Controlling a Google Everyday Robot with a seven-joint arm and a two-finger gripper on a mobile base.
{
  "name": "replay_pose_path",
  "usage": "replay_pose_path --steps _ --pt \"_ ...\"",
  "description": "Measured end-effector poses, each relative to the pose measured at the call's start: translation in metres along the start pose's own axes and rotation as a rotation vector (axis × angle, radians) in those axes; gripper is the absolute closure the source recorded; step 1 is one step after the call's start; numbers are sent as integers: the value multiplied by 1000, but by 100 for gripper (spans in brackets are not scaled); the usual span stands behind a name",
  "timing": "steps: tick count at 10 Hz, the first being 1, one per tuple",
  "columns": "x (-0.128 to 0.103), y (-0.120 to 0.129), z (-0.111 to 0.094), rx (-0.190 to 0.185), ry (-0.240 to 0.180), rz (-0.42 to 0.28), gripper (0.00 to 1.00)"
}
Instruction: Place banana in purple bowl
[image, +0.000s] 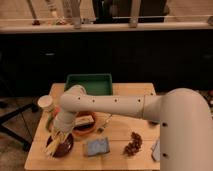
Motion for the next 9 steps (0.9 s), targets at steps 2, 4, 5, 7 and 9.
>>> replay_pose_path --steps 2,4,5,7,9 --pt "0 0 1 0 -7 -3 54" --pt "0 0 1 0 -9 -3 35" --pt "1 0 1 1 -11 -2 24" --pt "1 -1 0 11 -10 0 20" --pt "1 -1 -2 26 -10 1 20"
